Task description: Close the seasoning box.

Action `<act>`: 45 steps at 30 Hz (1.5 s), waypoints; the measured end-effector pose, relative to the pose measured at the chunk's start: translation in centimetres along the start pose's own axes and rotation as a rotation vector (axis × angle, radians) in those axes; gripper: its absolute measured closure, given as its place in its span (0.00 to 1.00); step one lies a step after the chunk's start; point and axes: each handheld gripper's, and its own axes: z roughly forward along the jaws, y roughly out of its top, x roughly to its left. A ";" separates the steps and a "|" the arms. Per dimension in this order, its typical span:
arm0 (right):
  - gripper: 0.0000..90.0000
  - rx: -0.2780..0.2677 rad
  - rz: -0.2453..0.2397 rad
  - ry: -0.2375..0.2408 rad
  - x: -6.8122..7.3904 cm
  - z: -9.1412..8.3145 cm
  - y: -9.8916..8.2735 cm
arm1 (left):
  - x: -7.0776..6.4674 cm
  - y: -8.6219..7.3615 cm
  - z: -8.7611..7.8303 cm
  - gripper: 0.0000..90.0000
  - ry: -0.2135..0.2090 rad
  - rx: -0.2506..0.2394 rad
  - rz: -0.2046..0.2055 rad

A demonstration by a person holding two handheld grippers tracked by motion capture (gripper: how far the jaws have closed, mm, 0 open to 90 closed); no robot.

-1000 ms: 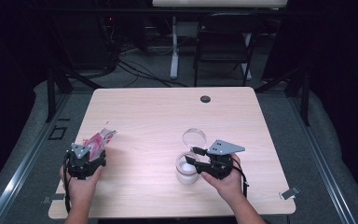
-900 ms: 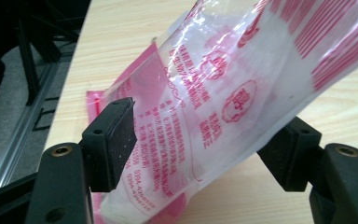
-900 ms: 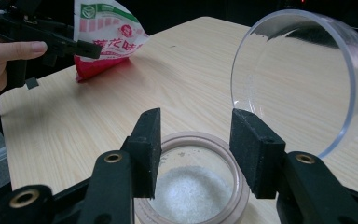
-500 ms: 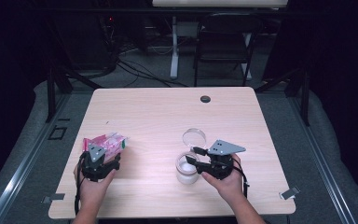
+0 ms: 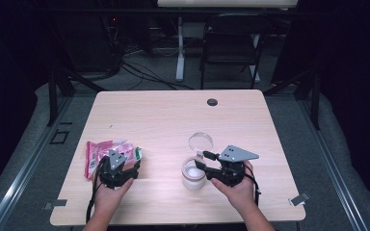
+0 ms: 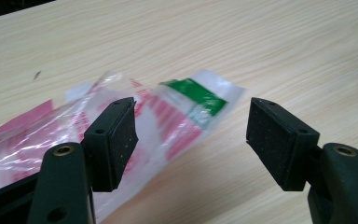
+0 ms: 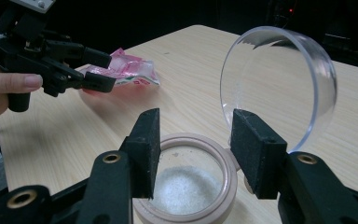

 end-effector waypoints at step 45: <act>0.51 -0.043 0.110 -0.106 -4.3 -0.7 0.4 | -3.1 -0.3 0.0 0.65 -0.142 -0.012 0.114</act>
